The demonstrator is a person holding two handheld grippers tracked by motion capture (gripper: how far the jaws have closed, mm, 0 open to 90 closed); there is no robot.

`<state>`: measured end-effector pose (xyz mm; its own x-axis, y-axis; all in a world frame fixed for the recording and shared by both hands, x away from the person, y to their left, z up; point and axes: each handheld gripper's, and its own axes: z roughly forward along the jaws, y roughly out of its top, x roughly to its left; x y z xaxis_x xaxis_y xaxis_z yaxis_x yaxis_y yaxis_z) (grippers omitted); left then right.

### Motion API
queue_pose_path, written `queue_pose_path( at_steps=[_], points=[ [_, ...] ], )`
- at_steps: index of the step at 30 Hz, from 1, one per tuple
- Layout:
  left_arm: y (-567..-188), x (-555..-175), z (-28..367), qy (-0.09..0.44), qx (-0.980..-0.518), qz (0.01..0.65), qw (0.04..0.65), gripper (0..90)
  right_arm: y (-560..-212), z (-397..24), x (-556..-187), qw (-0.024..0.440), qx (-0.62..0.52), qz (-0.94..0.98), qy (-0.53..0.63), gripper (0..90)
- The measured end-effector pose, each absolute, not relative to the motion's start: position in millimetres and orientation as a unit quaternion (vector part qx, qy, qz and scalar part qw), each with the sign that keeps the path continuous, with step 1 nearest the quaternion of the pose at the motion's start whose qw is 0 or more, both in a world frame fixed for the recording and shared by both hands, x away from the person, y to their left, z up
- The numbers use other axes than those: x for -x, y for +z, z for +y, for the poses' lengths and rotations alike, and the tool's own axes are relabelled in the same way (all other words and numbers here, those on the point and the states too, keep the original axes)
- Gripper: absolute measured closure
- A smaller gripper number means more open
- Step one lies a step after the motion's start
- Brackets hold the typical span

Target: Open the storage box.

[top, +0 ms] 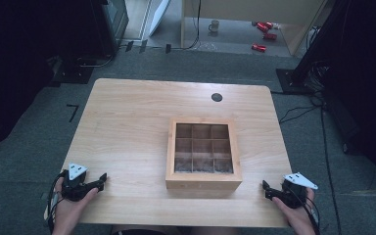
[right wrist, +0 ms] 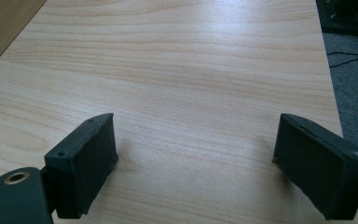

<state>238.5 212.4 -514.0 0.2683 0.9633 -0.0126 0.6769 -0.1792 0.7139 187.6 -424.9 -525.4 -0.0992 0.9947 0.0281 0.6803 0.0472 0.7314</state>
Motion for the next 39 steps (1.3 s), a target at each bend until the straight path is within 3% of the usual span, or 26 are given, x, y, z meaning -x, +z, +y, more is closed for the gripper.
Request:
queue_pose_path(
  at_steps=[7, 22, 39],
  points=[
    [-505, -236, 198, 0.217, -0.728, 0.554, 0.342, 22.3, -525, -425, -188, 0.258, -0.620, 0.676, 0.304, 12.7],
    [-492, -223, 127, 0.189, -0.759, 0.483, 0.393, 22.8, -525, -425, -188, 0.258, -0.619, 0.676, 0.304, 12.7],
    [-488, -209, 83, 0.160, -0.786, 0.429, 0.415, 23.3, -524, -423, -187, 0.266, -0.625, 0.670, 0.299, 16.6]
  ],
)
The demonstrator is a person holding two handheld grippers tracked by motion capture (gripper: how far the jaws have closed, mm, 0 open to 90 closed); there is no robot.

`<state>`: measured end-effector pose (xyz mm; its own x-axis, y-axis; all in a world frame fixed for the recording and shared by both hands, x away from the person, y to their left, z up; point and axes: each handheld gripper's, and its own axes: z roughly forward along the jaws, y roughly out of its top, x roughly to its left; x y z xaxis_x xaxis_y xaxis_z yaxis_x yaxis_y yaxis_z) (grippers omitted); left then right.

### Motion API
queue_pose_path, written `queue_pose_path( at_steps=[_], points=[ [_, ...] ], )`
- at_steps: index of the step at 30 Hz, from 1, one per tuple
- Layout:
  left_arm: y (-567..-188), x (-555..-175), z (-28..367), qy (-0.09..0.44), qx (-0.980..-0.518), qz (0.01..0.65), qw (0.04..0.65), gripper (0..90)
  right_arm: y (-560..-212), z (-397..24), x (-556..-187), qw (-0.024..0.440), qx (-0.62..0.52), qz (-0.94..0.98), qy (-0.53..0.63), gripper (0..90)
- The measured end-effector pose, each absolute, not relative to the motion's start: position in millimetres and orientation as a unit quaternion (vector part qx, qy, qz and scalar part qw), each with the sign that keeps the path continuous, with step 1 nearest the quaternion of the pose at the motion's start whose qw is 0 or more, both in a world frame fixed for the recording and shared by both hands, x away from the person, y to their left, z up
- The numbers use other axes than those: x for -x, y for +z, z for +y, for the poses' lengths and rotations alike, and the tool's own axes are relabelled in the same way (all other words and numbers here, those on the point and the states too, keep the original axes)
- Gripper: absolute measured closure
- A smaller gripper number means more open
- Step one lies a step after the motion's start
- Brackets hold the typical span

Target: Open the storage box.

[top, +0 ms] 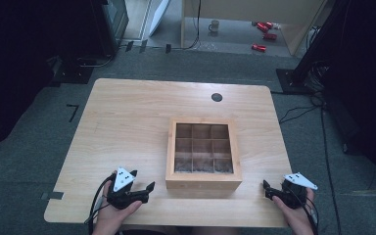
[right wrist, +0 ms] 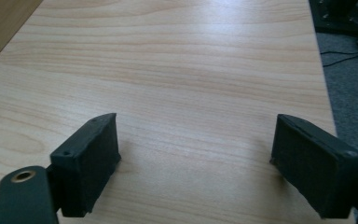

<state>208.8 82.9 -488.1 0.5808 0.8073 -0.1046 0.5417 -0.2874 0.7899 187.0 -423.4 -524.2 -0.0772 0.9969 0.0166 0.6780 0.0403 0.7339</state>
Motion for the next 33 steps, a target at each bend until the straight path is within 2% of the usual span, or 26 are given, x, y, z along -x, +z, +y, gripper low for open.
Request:
queue_pose_path(
  at_steps=[10, 19, 33],
  points=[
    [-484, -201, 71, 0.135, -0.799, 0.393, 0.434, 23.9, -516, -406, -182, 0.250, -0.606, 0.680, 0.327, 18.0],
    [-488, -197, 53, 0.125, -0.808, 0.374, 0.438, 33.5, -500, -385, -175, 0.243, -0.588, 0.680, 0.364, 18.1],
    [-487, -200, 41, 0.128, -0.798, 0.383, 0.448, 50.9, -497, -361, -169, 0.222, -0.549, 0.705, 0.390, 18.6]
  ],
)
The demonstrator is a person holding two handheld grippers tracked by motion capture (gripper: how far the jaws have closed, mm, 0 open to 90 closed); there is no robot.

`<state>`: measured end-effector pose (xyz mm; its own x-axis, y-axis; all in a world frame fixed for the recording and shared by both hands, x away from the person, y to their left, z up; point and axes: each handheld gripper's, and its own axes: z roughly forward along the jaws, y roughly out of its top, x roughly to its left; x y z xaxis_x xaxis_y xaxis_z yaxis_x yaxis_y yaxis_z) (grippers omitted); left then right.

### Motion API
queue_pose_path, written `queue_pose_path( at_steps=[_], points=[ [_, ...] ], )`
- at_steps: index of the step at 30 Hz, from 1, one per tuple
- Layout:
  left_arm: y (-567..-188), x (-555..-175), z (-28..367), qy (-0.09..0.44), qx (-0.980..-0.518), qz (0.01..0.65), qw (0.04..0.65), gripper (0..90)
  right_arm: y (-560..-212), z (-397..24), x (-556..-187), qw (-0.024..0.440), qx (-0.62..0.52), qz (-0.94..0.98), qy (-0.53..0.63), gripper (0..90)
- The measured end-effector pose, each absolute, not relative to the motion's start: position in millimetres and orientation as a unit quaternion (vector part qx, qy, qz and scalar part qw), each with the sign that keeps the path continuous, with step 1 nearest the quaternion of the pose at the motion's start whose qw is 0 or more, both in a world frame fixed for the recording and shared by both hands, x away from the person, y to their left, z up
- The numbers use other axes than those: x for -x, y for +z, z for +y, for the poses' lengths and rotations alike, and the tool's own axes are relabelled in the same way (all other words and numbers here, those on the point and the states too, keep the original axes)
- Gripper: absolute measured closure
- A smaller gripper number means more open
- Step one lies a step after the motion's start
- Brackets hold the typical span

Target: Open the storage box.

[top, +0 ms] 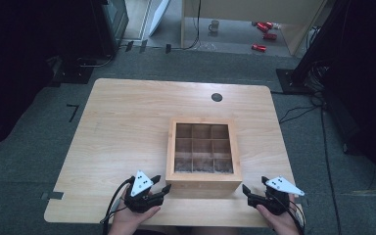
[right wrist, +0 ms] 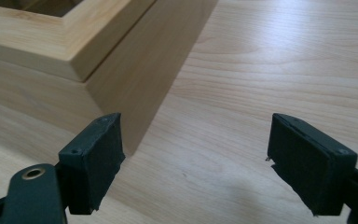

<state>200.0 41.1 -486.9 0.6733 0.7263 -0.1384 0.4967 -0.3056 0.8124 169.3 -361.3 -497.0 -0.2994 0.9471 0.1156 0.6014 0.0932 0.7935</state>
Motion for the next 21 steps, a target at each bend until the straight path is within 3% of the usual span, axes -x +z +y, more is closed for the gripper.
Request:
queue_pose_path(
  at_steps=[7, 21],
  points=[
    [-487, -201, 39, 0.123, -0.796, 0.383, 0.452, 57.2, -498, -352, -165, 0.206, -0.533, 0.715, 0.402, 19.0],
    [-483, -202, 37, 0.116, -0.791, 0.372, 0.471, 60.6, -499, -336, -167, 0.200, -0.517, 0.720, 0.418, 24.3]
  ],
)
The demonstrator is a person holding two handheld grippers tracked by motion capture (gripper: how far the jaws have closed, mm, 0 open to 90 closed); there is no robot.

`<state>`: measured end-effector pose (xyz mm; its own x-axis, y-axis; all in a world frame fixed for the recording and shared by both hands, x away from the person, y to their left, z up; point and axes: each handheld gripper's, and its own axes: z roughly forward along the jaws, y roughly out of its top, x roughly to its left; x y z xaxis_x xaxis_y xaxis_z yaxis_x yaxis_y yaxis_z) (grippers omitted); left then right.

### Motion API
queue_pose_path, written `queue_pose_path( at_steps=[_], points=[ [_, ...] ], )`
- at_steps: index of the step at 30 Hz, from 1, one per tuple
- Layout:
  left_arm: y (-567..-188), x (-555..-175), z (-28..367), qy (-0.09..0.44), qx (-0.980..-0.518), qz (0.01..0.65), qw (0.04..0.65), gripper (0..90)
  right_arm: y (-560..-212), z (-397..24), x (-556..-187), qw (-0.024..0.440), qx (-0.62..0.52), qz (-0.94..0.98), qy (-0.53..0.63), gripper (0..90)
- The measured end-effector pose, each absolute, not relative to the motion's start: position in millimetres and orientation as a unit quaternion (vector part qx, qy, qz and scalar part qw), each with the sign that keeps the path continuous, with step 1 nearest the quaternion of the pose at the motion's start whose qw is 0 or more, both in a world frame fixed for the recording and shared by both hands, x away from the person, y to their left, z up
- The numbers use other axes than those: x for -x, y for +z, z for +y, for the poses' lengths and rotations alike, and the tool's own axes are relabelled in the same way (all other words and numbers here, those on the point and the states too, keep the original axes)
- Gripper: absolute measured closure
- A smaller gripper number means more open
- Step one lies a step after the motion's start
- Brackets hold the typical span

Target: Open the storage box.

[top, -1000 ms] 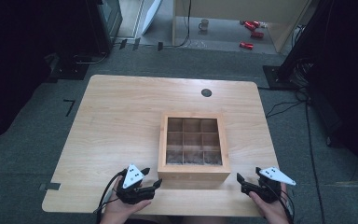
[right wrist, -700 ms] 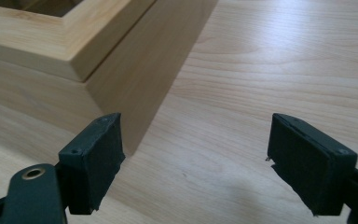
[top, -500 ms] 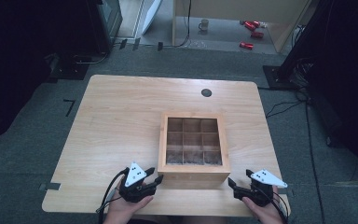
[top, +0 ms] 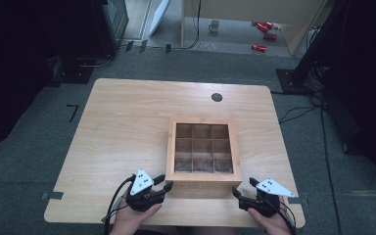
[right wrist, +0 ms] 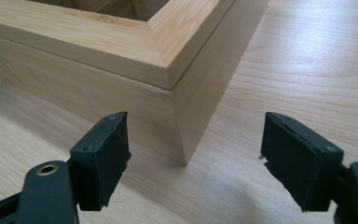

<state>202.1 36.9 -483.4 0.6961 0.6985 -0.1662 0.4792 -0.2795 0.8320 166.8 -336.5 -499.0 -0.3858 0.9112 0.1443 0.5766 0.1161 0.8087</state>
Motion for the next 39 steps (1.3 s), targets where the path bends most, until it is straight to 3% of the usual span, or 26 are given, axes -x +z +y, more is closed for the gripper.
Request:
queue_pose_path(
  at_steps=[9, 17, 25, 39],
  points=[
    [-479, -201, 36, 0.128, -0.796, 0.360, 0.470, 60.4, -499, -333, -168, 0.206, -0.514, 0.717, 0.423, 26.0],
    [-464, -203, 47, 0.142, -0.766, 0.369, 0.507, 60.2, -499, -333, -169, 0.206, -0.520, 0.712, 0.424, 26.3],
    [-482, -202, 33, 0.112, -0.807, 0.360, 0.454, 51.4, -499, -331, -169, 0.210, -0.518, 0.715, 0.421, 26.4],
    [-480, -204, 34, 0.114, -0.798, 0.372, 0.460, 58.1, -502, -323, -169, 0.198, -0.504, 0.726, 0.425, 33.5]
  ],
)
